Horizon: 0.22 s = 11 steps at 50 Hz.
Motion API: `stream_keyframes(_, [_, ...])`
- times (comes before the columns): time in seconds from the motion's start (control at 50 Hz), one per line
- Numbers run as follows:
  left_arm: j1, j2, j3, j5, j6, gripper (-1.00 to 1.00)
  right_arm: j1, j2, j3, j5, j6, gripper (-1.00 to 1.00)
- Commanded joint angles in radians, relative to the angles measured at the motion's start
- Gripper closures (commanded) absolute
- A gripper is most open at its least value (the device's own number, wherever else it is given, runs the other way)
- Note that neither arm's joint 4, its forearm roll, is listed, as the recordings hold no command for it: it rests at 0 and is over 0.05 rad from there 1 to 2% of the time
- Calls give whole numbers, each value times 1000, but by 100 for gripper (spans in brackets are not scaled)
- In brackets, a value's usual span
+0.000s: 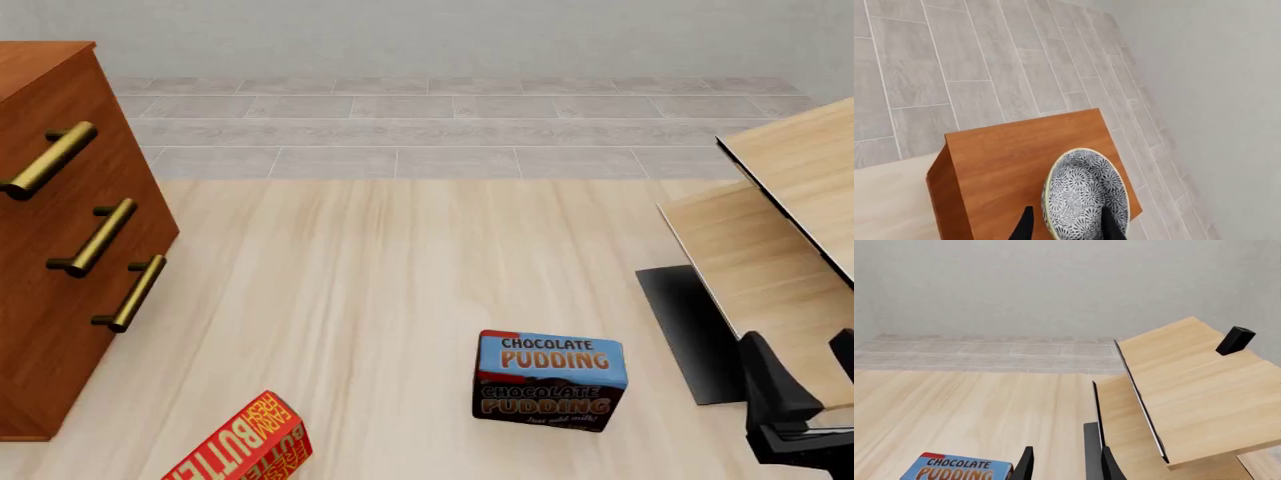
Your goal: Close the top drawer of the cabinet and put the bowl on top of it.
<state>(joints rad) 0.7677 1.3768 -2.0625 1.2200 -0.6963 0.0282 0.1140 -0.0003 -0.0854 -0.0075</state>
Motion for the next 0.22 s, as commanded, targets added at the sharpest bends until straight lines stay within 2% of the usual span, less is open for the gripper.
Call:
stream_keyframes(0.02, [-32,-30,-73,0,-4,-100,-4,-12,0,10,4,-100])
stream_keyframes(0.08, [-60,-42,-97,0,-12,-100,-4,-10,0,7,4,-100])
stream_keyframes(0.22, [-82,-53,-151,0,30,-100,-5,-6,0,3,5,-100])
